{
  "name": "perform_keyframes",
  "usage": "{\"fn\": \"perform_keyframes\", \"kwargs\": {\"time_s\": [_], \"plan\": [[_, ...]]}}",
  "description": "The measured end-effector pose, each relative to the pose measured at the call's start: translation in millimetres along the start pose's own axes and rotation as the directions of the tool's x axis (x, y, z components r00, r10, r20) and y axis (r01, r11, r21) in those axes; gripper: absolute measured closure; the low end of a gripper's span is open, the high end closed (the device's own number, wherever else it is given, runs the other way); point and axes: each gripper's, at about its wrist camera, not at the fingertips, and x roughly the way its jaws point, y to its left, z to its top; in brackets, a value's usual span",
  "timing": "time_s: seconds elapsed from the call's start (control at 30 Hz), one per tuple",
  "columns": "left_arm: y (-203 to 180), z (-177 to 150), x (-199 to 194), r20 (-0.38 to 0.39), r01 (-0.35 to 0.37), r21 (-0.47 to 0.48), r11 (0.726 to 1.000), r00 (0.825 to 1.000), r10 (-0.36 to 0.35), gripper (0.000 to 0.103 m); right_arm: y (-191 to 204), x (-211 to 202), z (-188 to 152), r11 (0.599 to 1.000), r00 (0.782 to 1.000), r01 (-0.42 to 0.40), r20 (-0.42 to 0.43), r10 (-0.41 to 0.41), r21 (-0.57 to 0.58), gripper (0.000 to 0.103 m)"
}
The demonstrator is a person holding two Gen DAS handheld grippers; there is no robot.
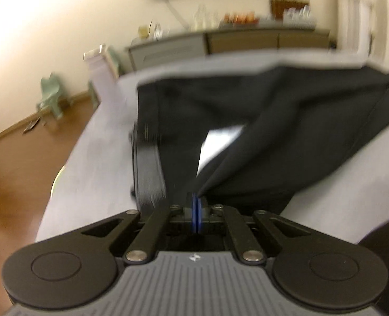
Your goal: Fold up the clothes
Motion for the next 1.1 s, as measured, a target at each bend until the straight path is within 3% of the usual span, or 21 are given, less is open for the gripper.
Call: {"fn": "perform_keyframes", "kwargs": {"time_s": [0.03,0.07,0.13,0.33,0.43,0.53,0.6,0.63,0.7,0.73,0.77,0.83,0.93,1.0,1.1], "plan": [[-1,-1,0,-0.002,-0.004,-0.003,1.0,1.0,0.004,0.1,1,10,-3,1.0,1.0,-0.008,-0.015,0.008,0.024,0.083],[-3,-2,1,-0.004,-0.007,-0.005,1.0,1.0,0.007,0.1,7,19,-1,0.999,1.0,-0.016,-0.014,0.017,0.034,0.065],[-4,-3,0,-0.001,-0.011,-0.013,1.0,1.0,0.011,0.1,18,37,3,0.998,0.999,-0.033,-0.011,0.033,0.055,0.04],[0,-8,0,0.004,-0.015,-0.024,1.0,1.0,0.015,0.1,87,117,25,0.998,0.997,-0.033,-0.068,0.036,0.049,0.03],[1,-15,2,0.014,-0.004,-0.037,0.999,1.0,0.005,0.1,125,161,30,0.997,0.993,0.065,-0.105,-0.062,0.028,0.026],[2,-19,3,0.029,0.007,-0.039,0.999,1.0,-0.006,0.1,145,204,29,0.981,0.974,0.194,-0.124,-0.191,0.015,0.026],[3,-22,4,0.037,0.014,-0.037,0.999,0.999,-0.012,0.1,156,216,26,0.971,0.965,0.239,-0.109,-0.238,-0.001,0.025],[4,-22,5,0.042,0.017,-0.038,0.999,0.999,-0.016,0.1,162,218,23,0.964,0.96,0.266,-0.088,-0.267,-0.026,0.027],[6,-23,7,0.054,0.025,-0.039,0.999,0.998,-0.023,0.1,166,217,19,0.958,0.957,0.284,-0.056,-0.286,-0.049,0.06],[6,-22,7,0.062,0.029,-0.038,0.999,0.998,-0.027,0.1,167,217,17,0.957,0.957,0.286,-0.042,-0.288,-0.057,0.09],[7,-20,8,0.071,0.034,-0.038,0.999,0.997,-0.031,0.1,165,215,18,0.959,0.959,0.279,-0.042,-0.281,-0.056,0.103],[9,-17,9,0.089,0.036,-0.036,0.999,0.995,-0.033,0.1,156,207,24,0.968,0.968,0.246,-0.044,-0.248,-0.039,0.103],[15,-11,6,0.121,0.04,-0.041,0.998,0.992,-0.035,0.1,141,165,46,0.984,0.98,0.179,0.087,-0.177,-0.012,0.103],[19,-9,1,0.14,0.047,-0.049,0.998,0.989,-0.04,0.1,130,116,61,0.995,0.974,0.102,0.202,-0.102,0.009,0.103],[20,-9,-4,0.149,0.062,-0.057,0.996,0.987,-0.053,0.1,114,68,65,0.998,0.969,0.063,0.238,-0.065,0.017,0.103]]}}
